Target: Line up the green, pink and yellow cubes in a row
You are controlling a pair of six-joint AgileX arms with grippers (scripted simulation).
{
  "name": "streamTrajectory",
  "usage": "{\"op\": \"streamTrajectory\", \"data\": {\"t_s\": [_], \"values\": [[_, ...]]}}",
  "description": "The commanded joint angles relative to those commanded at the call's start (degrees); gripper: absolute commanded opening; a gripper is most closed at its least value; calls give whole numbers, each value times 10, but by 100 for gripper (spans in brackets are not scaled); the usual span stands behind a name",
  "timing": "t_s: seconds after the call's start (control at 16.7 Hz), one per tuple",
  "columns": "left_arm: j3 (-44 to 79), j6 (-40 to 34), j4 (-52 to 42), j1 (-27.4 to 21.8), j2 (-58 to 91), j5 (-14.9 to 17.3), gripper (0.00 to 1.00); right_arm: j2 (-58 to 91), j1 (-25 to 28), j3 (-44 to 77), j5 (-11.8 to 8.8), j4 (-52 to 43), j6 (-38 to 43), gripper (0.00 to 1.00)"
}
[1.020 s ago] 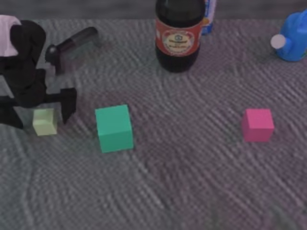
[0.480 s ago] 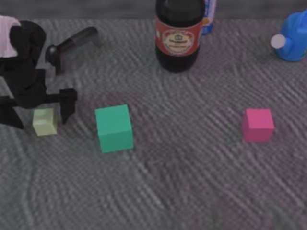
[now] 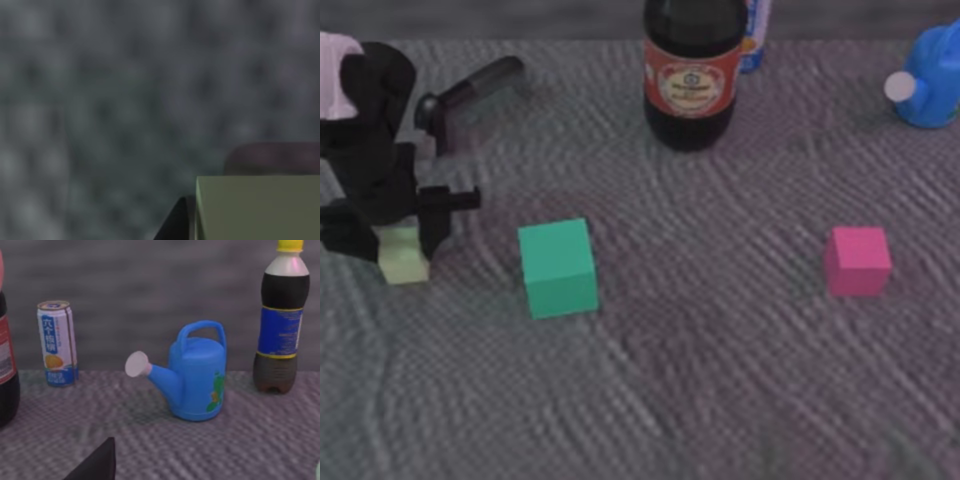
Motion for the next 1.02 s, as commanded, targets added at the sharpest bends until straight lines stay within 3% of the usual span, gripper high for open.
{"op": "streamTrajectory", "data": {"t_s": [0.12, 0.72, 1.02], "values": [[0, 0, 0, 0, 0, 0, 0, 0, 0, 0, 0, 0, 0, 100], [15, 2, -18, 2, -23, -4, 0, 0, 0, 0, 0, 0, 0, 100], [75, 0, -121, 10, -57, -5, 0, 0, 0, 0, 0, 0, 0, 100]]}}
